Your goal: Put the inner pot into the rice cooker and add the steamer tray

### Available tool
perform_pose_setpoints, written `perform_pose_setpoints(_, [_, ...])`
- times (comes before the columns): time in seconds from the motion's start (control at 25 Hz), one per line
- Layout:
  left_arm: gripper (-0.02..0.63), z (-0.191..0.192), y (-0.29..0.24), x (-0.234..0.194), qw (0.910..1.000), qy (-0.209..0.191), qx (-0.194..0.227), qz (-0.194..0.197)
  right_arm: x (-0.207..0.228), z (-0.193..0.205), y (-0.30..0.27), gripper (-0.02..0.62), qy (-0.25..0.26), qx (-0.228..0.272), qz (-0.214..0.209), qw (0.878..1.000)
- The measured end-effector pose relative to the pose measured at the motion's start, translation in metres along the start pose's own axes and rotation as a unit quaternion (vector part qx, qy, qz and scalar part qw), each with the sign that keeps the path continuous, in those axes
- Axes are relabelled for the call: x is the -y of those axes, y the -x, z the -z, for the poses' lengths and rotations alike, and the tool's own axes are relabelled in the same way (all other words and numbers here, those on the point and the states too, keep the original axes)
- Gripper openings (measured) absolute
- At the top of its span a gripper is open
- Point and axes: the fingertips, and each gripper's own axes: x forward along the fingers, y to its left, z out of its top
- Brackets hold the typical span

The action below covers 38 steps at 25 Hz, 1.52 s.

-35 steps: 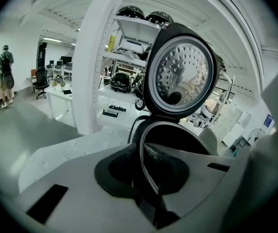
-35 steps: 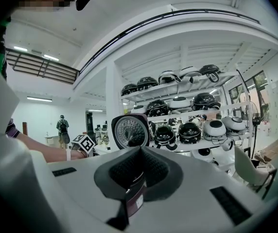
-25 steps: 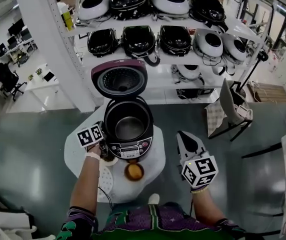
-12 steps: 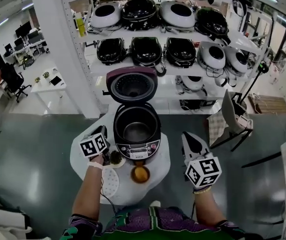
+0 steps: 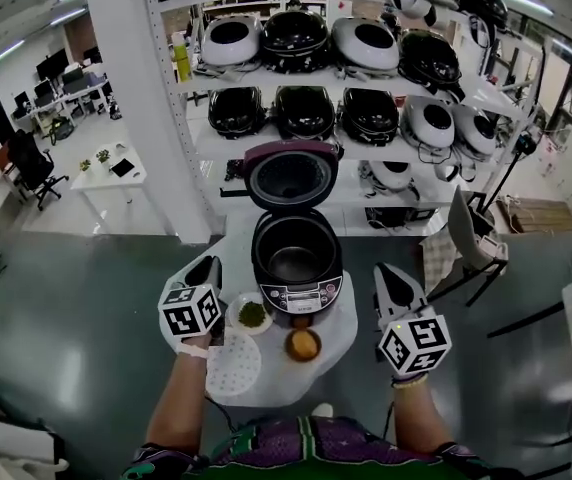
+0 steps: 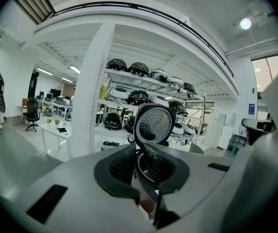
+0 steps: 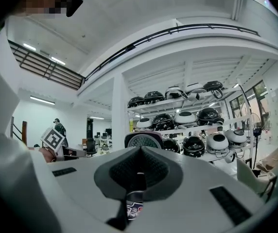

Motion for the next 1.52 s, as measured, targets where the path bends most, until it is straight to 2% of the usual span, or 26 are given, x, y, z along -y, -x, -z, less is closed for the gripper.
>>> perform_pose_setpoints(0.28, [0.054, -0.021, 0.07, -0.011, 0.9985, -0.039, 0.036, 0.015, -0.046, -0.021, 0.018, 0.006, -0.006, 0.02, 0.006, 1.0])
perform_pose_setpoints(0.48, [0.054, -0.037, 0.123, -0.022, 0.9954, -0.046, 0.081, 0.023, -0.079, -0.024, 0.035, 0.006, -0.004, 0.027, 0.011, 1.0])
perform_pose_setpoints(0.68, [0.054, -0.04, 0.173, -0.037, 0.9914, -0.065, 0.112, 0.015, -0.118, -0.023, 0.045, 0.006, 0.004, 0.03, 0.003, 1.0])
perform_pose_setpoints(0.88, [0.054, -0.034, 0.213, -0.053, 0.9892, -0.074, 0.126, 0.012, -0.16, -0.022, 0.059, 0.006, 0.006, 0.031, -0.005, 0.999])
perform_pose_setpoints(1.16, [0.042, -0.023, 0.253, -0.072, 0.9853, -0.086, 0.147, 0.005, -0.201, 0.003, 0.076, 0.006, 0.005, 0.016, -0.011, 1.0])
perform_pose_setpoints(1.52, [0.02, -0.011, 0.265, -0.08, 0.9861, -0.069, 0.147, 0.034, -0.224, 0.016, 0.077, 0.006, 0.015, 0.015, -0.004, 1.0])
